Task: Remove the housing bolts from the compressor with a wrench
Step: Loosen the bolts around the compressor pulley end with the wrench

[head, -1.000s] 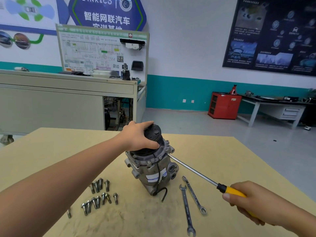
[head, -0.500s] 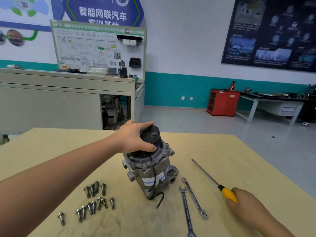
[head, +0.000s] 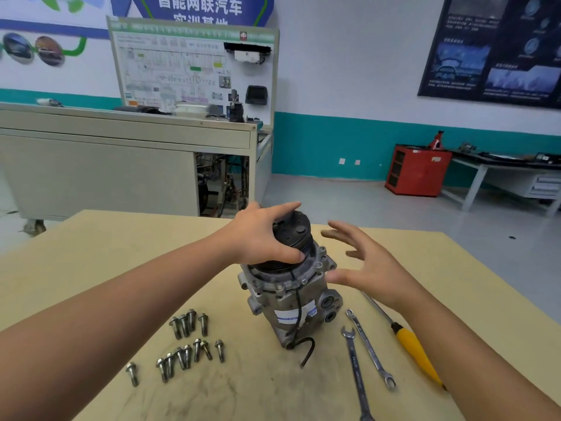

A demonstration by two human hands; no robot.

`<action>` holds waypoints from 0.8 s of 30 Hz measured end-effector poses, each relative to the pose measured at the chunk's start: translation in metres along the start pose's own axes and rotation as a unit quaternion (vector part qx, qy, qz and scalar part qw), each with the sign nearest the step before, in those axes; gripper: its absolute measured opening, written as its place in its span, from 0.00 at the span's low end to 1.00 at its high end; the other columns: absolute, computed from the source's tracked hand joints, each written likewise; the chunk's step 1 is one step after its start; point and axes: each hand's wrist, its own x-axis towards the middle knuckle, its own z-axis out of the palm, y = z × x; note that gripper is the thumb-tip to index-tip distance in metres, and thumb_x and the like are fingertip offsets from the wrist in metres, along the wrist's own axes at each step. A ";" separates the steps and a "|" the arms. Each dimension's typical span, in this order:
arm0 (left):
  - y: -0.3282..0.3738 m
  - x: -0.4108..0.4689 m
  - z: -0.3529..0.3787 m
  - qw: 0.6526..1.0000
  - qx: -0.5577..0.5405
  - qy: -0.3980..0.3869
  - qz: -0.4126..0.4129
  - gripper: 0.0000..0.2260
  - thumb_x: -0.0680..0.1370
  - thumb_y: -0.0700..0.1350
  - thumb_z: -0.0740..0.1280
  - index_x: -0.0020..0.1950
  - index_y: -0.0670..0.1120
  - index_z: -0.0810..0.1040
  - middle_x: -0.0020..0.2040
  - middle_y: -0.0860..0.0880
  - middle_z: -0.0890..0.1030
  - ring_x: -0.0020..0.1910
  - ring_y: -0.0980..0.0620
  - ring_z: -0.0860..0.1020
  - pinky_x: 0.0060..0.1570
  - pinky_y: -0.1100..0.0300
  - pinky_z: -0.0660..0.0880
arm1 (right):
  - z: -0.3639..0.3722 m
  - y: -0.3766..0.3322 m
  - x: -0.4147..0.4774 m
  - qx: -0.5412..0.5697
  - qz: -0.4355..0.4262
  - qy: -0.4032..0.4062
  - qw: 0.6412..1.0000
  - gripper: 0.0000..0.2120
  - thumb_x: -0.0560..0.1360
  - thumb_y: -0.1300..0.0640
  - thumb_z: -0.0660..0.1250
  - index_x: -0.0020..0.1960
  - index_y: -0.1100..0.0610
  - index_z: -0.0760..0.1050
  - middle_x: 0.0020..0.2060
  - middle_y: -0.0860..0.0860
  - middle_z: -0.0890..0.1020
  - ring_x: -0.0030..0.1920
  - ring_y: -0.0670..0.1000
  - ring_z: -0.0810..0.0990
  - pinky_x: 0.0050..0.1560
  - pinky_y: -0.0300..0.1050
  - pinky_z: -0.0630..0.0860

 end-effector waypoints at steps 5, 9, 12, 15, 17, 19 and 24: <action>-0.002 -0.001 0.002 0.999 -0.023 0.022 0.024 0.45 0.64 0.58 0.76 0.74 0.68 0.53 0.59 0.44 0.71 0.62 0.45 0.66 0.61 0.52 0.70 | 0.025 -0.022 0.042 0.001 -0.060 -0.076 0.995 0.52 0.59 0.54 0.81 0.73 0.39 0.53 0.56 0.24 0.69 0.60 0.31 0.70 0.54 0.22 0.66; -0.004 0.000 0.003 0.998 -0.040 0.031 0.040 0.46 0.63 0.57 0.77 0.74 0.67 0.54 0.58 0.45 0.71 0.60 0.47 0.68 0.59 0.56 0.69 | 0.026 -0.019 0.054 -0.017 -0.065 -0.111 0.992 0.54 0.58 0.55 0.82 0.71 0.36 0.50 0.59 0.35 0.72 0.61 0.39 0.73 0.59 0.32 0.69; -0.004 0.004 0.001 0.998 -0.029 0.014 0.051 0.47 0.63 0.56 0.77 0.74 0.67 0.53 0.58 0.46 0.72 0.60 0.49 0.67 0.59 0.56 0.69 | 0.029 -0.015 0.055 -0.006 -0.094 -0.058 0.994 0.45 0.55 0.54 0.83 0.62 0.35 0.61 0.55 0.33 0.75 0.58 0.35 0.75 0.56 0.28 0.70; -0.002 0.014 -0.004 0.997 -0.022 -0.008 0.070 0.45 0.64 0.56 0.77 0.74 0.66 0.54 0.57 0.48 0.72 0.59 0.51 0.67 0.58 0.56 0.70 | 0.030 -0.010 0.056 0.026 -0.109 -0.018 0.993 0.44 0.54 0.57 0.84 0.61 0.38 0.66 0.53 0.33 0.78 0.56 0.35 0.76 0.53 0.26 0.70; 0.000 0.021 -0.006 0.996 -0.023 -0.013 0.085 0.45 0.64 0.55 0.77 0.74 0.66 0.56 0.57 0.51 0.72 0.58 0.53 0.67 0.57 0.58 0.69 | 0.029 -0.008 0.055 0.045 -0.107 0.002 0.993 0.44 0.54 0.59 0.84 0.63 0.40 0.66 0.53 0.32 0.78 0.55 0.35 0.77 0.52 0.26 0.70; 0.002 0.026 -0.008 0.994 -0.022 -0.027 0.102 0.44 0.65 0.53 0.77 0.75 0.64 0.57 0.59 0.53 0.74 0.59 0.54 0.69 0.58 0.58 0.70 | 0.030 -0.008 0.054 0.054 -0.095 0.016 0.994 0.44 0.54 0.59 0.84 0.62 0.39 0.66 0.52 0.31 0.78 0.55 0.34 0.76 0.50 0.24 0.70; -0.001 0.038 -0.015 0.990 -0.013 -0.063 0.124 0.44 0.65 0.52 0.78 0.75 0.64 0.58 0.60 0.55 0.74 0.59 0.54 0.72 0.59 0.59 0.71 | 0.039 -0.006 0.057 0.061 -0.077 0.066 0.993 0.46 0.53 0.55 0.84 0.65 0.41 0.67 0.51 0.30 0.77 0.54 0.32 0.75 0.50 0.24 0.71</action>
